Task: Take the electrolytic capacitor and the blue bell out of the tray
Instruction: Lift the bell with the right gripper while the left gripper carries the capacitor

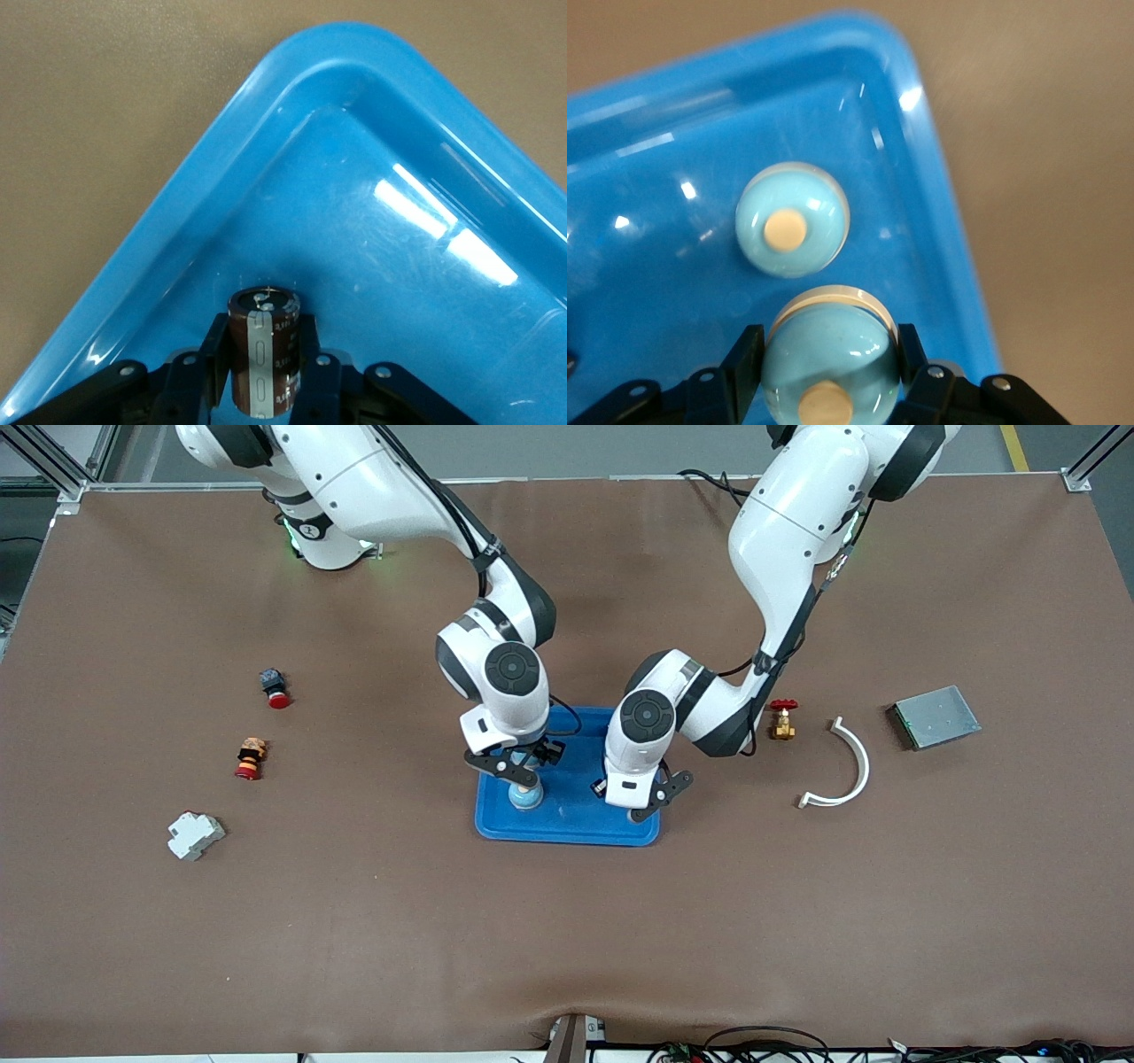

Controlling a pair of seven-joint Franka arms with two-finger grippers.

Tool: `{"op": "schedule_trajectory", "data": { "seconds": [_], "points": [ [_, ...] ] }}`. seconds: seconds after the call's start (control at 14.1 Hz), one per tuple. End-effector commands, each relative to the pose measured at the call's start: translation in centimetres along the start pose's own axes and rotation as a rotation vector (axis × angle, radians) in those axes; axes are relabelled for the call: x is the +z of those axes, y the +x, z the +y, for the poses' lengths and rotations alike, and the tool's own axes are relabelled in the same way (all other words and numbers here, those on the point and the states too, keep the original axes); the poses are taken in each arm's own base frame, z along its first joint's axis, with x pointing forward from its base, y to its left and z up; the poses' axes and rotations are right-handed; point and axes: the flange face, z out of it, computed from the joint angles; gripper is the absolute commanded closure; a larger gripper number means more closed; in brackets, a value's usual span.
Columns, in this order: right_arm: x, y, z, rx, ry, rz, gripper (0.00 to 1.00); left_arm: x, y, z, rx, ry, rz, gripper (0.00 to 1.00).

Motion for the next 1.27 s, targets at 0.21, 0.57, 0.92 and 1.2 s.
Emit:
{"op": "schedule_trajectory", "data": {
  "seconds": [0.21, 0.57, 0.92, 1.2],
  "points": [
    [-5.5, 5.7, 8.7, -0.167, -0.010, -0.075, 1.00, -3.3, 0.9, -0.1, 0.035, 0.059, 0.050, 1.00],
    [-5.9, 9.8, 17.9, -0.300, 0.004, -0.087, 1.00, -9.6, 3.5, -1.7, 0.133, 0.126, 0.046, 1.00],
    [-4.7, 11.4, 25.9, -0.435, 0.037, -0.052, 1.00, -16.0, 8.4, -7.2, 0.341, 0.208, -0.029, 1.00],
    [-2.2, 13.3, 32.0, -0.510, 0.052, -0.022, 1.00, -19.9, 16.4, -14.3, 0.458, 0.158, -0.067, 1.00]
  ]
}}
